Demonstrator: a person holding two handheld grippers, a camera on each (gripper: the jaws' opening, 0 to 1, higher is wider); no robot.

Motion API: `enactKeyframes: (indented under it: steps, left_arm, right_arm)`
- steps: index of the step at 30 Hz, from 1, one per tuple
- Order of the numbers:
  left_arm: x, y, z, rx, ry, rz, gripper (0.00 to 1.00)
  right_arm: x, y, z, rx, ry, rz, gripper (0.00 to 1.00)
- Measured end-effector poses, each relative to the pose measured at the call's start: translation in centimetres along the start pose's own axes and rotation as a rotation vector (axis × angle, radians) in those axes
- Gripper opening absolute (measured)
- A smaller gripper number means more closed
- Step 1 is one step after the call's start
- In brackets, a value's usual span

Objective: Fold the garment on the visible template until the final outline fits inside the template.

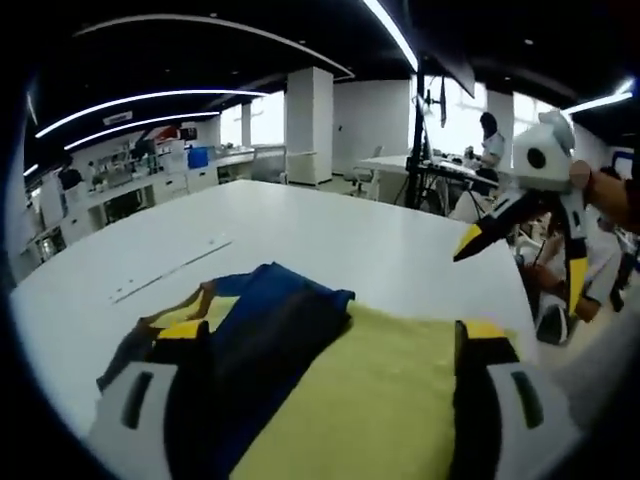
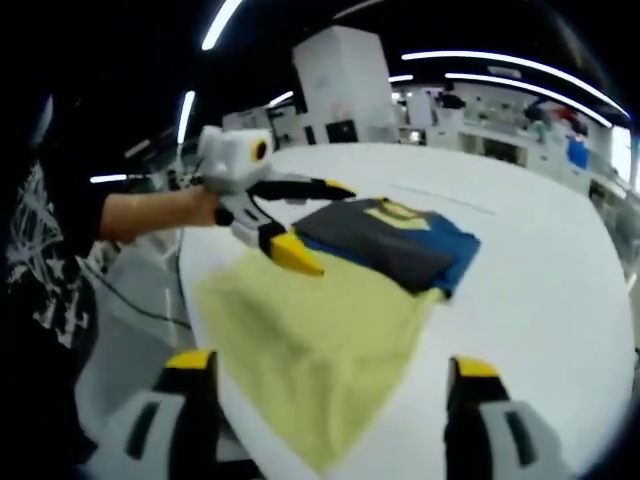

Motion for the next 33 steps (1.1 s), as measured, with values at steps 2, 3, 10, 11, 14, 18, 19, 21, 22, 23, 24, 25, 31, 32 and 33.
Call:
enactKeyframes:
  steps: [2,3,10,11,14,18,19,21,22,23,24,25,31,32,33]
  left_arm:
    - [-0.2,1.4,0.3,0.000,0.010,-0.007,0.99]
    - [-0.3,1.9,0.5,-0.001,0.020,-0.011,0.99]
    - [-0.7,5.8,2.1,-0.014,0.068,-0.035,0.99]
    - [-0.5,6.4,2.3,-0.011,0.083,-0.040,0.99]
    - [-0.2,7.7,2.8,-0.010,0.092,-0.046,0.99]
    - [0.2,9.2,3.6,-0.025,0.067,-0.049,0.99]
    - [0.4,9.7,3.8,-0.026,0.063,-0.041,0.99]
    - [0.7,10.4,4.2,-0.035,0.061,-0.037,0.98]
    - [0.9,10.7,4.4,-0.039,0.057,-0.034,0.98]
    - [1.1,11.0,4.6,-0.045,0.054,-0.026,0.97]
    - [1.3,11.4,4.9,-0.053,0.052,-0.020,0.96]
    - [1.4,11.7,5.1,-0.059,0.046,-0.013,0.95]
    - [1.7,13.6,6.6,-0.082,0.039,-0.002,0.89]
    - [1.7,13.8,6.9,-0.089,0.042,-0.003,0.88]
    - [1.8,14.0,7.3,-0.101,0.042,-0.001,0.86]
  right_arm:
    - [-0.2,-0.1,0.0,-0.008,0.013,-0.007,0.95]
    - [-0.3,-0.2,0.0,-0.014,0.018,-0.014,0.95]
    - [-0.9,-0.6,-0.3,-0.024,0.051,-0.050,0.95]
    - [-1.0,-0.7,-0.3,-0.026,0.055,-0.052,0.95]
    - [-1.2,-0.8,-0.3,-0.036,0.079,-0.065,0.95]
    - [-1.5,-0.9,-0.2,-0.048,0.106,-0.077,0.94]
    - [-1.6,-0.9,-0.1,-0.052,0.114,-0.081,0.93]
    - [-1.9,-1.1,0.1,-0.055,0.131,-0.086,0.92]
    - [-2.0,-1.1,0.3,-0.055,0.137,-0.088,0.91]
    - [-2.1,-1.3,0.5,-0.055,0.139,-0.089,0.91]
    - [-2.1,-1.3,0.6,-0.056,0.139,-0.090,0.90]
    - [-2.2,-1.4,0.9,-0.058,0.141,-0.091,0.90]
    - [-2.3,-1.8,2.1,-0.069,0.132,-0.088,0.86]
    - [-2.4,-1.9,2.4,-0.073,0.131,-0.088,0.85]
    - [-2.4,-2.0,2.6,-0.080,0.130,-0.087,0.84]
Point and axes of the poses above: the point that each gripper's makers call its tool centre point, and the gripper's own axes: y roughly backward along the fingers, x roughly to its right, z roughly out of its underside, the point moved 9 cm from there along y, roughly backward along the fingers, and after that the axes turned 6 degrees about y, right-handed, at the moved point
